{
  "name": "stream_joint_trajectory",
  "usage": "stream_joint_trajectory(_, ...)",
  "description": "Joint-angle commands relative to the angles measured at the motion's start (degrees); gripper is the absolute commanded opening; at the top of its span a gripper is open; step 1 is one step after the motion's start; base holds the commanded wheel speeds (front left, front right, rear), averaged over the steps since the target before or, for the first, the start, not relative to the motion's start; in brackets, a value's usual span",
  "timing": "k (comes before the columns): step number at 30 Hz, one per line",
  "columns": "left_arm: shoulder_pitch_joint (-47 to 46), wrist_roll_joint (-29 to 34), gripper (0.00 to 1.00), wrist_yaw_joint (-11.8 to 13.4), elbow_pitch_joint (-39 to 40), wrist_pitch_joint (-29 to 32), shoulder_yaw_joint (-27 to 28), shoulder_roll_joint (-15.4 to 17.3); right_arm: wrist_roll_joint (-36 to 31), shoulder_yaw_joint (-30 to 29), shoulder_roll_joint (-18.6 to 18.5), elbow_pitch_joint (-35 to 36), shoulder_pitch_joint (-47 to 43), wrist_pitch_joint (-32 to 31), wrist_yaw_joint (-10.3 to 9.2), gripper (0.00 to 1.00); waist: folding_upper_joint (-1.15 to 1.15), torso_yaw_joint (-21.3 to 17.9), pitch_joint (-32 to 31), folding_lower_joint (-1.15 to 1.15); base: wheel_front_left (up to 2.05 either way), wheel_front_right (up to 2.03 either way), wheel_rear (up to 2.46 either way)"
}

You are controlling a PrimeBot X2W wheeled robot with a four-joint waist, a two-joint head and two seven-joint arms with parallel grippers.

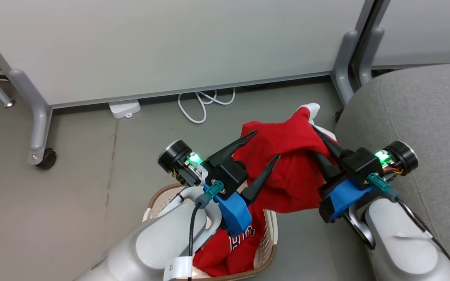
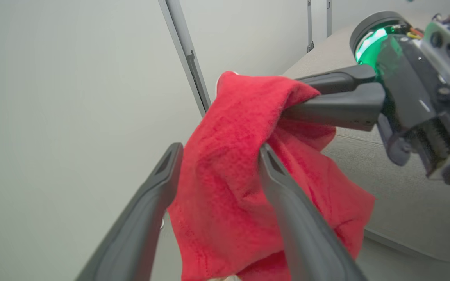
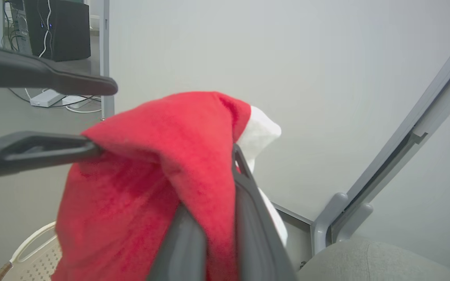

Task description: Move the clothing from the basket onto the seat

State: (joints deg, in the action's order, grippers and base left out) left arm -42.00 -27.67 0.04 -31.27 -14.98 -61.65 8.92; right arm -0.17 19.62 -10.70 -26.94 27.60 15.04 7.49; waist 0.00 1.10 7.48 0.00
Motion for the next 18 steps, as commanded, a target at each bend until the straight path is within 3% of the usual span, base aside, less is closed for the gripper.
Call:
stream_joint_trajectory(1,0.59,0.13,1.00,0.45,0.24,-0.21,0.04,0.50,0.21,-0.56,-0.21,0.49,-0.44,0.23,0.01,0.00,0.00,-0.85,0.76,0.00,0.00,0.00,0.00)
stream_joint_trajectory(18,-0.76,2.58,1.00,1.95,5.29,-0.27,1.29,3.80,0.48,-13.73,1.98,7.40,-2.05,0.23,0.01,0.00,0.00,-9.70,8.35,0.00,0.00,0.00,0.00)
